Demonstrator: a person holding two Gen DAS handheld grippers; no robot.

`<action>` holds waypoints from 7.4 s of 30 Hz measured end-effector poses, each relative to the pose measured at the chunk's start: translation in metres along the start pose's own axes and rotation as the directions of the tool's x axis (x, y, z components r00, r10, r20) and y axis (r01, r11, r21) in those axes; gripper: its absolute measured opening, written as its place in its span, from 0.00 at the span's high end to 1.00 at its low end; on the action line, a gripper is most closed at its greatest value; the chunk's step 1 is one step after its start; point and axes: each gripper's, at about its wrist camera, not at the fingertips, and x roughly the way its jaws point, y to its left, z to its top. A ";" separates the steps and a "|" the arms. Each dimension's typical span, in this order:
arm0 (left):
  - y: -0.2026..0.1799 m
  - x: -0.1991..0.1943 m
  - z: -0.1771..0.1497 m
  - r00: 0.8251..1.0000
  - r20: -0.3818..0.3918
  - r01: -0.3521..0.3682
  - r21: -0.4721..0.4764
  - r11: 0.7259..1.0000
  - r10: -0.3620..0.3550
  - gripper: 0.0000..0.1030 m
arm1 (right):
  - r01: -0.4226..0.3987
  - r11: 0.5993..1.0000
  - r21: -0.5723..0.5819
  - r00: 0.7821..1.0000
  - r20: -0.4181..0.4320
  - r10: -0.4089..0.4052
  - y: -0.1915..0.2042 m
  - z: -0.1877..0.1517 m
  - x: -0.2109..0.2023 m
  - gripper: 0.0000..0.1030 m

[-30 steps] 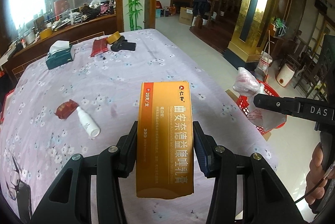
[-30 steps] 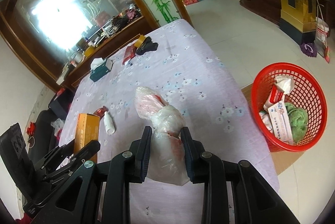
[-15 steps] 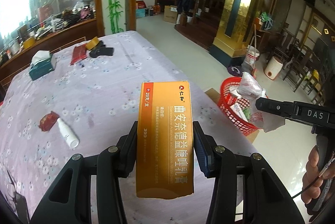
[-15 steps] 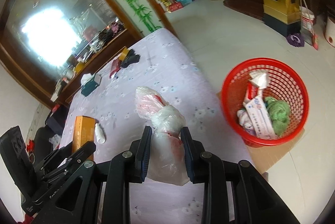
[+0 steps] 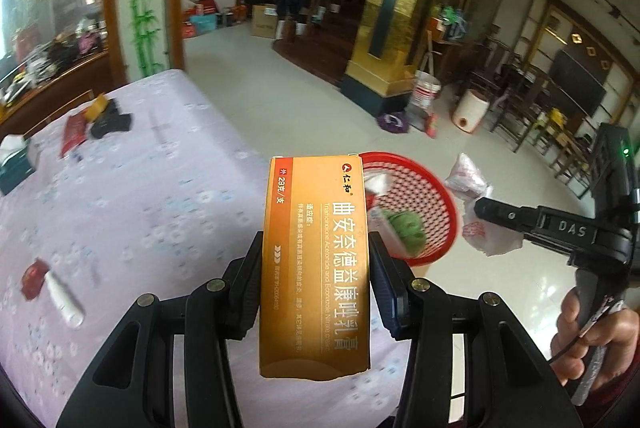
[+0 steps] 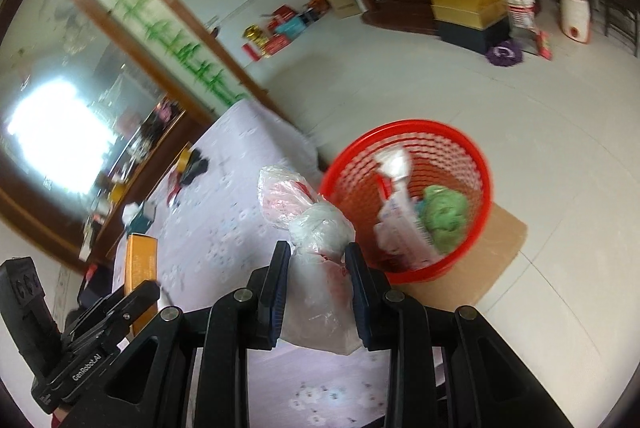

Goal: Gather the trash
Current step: 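Open both tools to drop the box and bag into the basket, then move both tools back over the bed toward the red packet and spray bottle, then grasp the white spray bottle with the right tool while the left tool grasps the red snack packet, then carry the red packet and white spray bottle over the red basket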

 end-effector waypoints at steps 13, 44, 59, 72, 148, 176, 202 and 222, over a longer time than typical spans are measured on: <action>-0.056 0.071 0.044 0.990 -0.079 0.113 -0.007 0.994 -0.114 0.55 | 0.066 0.995 0.069 0.997 0.043 -0.069 -0.047 0.044 -0.011 0.70; 0.037 0.022 -0.002 0.993 0.001 -0.115 -0.169 0.979 0.117 0.36 | -0.023 0.989 -0.144 0.998 -0.064 0.014 0.029 0.046 0.041 0.44; 0.172 -0.079 -0.097 0.930 0.006 -0.334 -0.401 0.853 0.367 0.36 | -0.215 0.887 -0.409 0.956 -0.275 0.105 0.176 -0.051 0.082 0.44; 0.269 -0.152 -0.166 0.864 -0.057 -0.452 -0.527 0.720 0.500 0.36 | -0.330 0.758 -0.562 0.897 -0.438 0.066 0.297 -0.125 0.164 0.44; 0.290 -0.071 -0.169 0.906 -0.178 -0.423 -0.426 0.800 0.384 0.69 | -0.268 0.746 -0.610 0.828 -0.541 -0.145 0.283 -0.196 0.261 0.69; 0.174 -0.070 -0.132 0.884 -0.069 -0.460 -0.302 0.835 0.462 0.69 | -0.198 0.832 -0.518 0.941 -0.339 0.013 0.220 -0.150 0.130 0.68; 0.144 -0.060 -0.113 0.890 -0.050 -0.452 -0.236 0.860 0.454 0.69 | -0.170 0.860 -0.480 0.958 -0.286 0.030 0.194 -0.128 0.106 0.68; 0.101 -0.029 -0.088 0.918 -0.033 -0.397 -0.124 0.909 0.396 0.69 | -0.110 0.911 -0.397 0.976 -0.214 0.025 0.149 -0.105 0.083 0.68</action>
